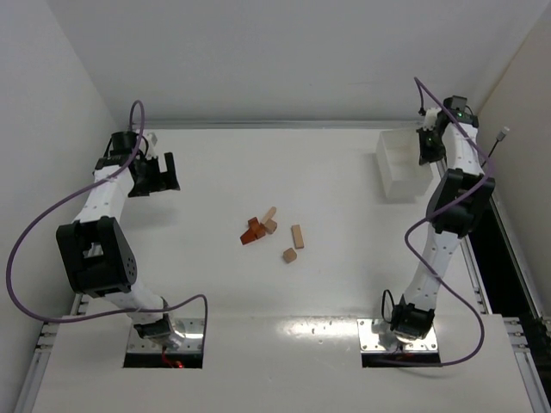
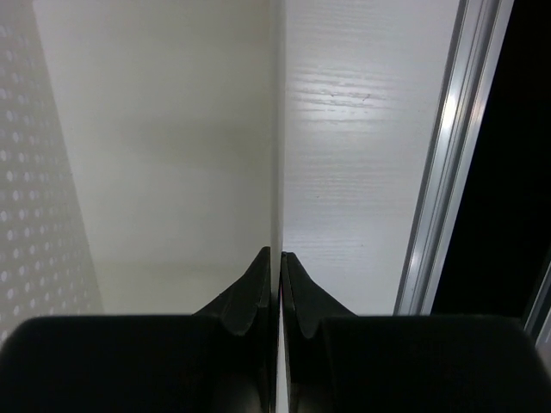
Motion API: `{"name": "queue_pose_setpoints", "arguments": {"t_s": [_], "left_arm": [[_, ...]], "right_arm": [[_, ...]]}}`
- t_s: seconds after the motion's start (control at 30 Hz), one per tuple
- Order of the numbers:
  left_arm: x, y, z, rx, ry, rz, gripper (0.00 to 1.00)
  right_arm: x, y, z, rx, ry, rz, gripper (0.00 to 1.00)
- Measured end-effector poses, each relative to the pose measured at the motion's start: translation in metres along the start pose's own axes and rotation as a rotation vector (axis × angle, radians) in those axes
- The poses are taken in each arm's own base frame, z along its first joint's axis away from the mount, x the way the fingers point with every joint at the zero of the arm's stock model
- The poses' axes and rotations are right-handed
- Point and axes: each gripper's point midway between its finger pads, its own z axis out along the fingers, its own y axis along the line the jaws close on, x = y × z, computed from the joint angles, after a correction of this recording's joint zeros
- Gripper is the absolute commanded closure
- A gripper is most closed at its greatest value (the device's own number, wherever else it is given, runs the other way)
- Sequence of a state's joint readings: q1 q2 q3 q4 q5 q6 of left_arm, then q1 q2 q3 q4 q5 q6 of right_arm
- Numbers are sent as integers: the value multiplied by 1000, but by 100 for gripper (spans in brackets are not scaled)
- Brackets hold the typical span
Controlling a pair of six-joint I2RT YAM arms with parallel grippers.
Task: Build the wood block tower
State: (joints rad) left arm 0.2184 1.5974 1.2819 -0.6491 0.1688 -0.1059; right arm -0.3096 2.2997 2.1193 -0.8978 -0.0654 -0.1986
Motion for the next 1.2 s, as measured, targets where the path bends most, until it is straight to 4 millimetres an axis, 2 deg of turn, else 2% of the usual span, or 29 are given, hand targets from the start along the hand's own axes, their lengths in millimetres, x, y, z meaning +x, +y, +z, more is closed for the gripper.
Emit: {"name": "queue_pose_setpoints", "arguments": {"t_s": [0.17,0.27,0.3,0.43,0.63,0.8,0.97,1.2], "left_arm": [[1,0,0,-1,4,8,0],[2,0,-1,1,9,14,0],[2,0,-1,1,10,14,0],[3,0,-1,2,14,16,0],[3,0,-1,6,14,21,0],[4,-3,0,21,18,21,0],[6,-5,3,39,28,19,0],[6,-9,4,61,29,18,0]], "right_arm": [[13,-7,16,-26,30,11,92],[11,-8,22,-45,24,10,81],[10,-8,22,-51,19,5,74],[2,-6,19,-72,-8,-5,58],[-3,-4,17,-83,-23,-12,45],[-4,0,15,-108,-40,-31,40],[1,16,-5,-135,-56,-55,35],[-10,48,-57,-157,-157,-118,33]]}}
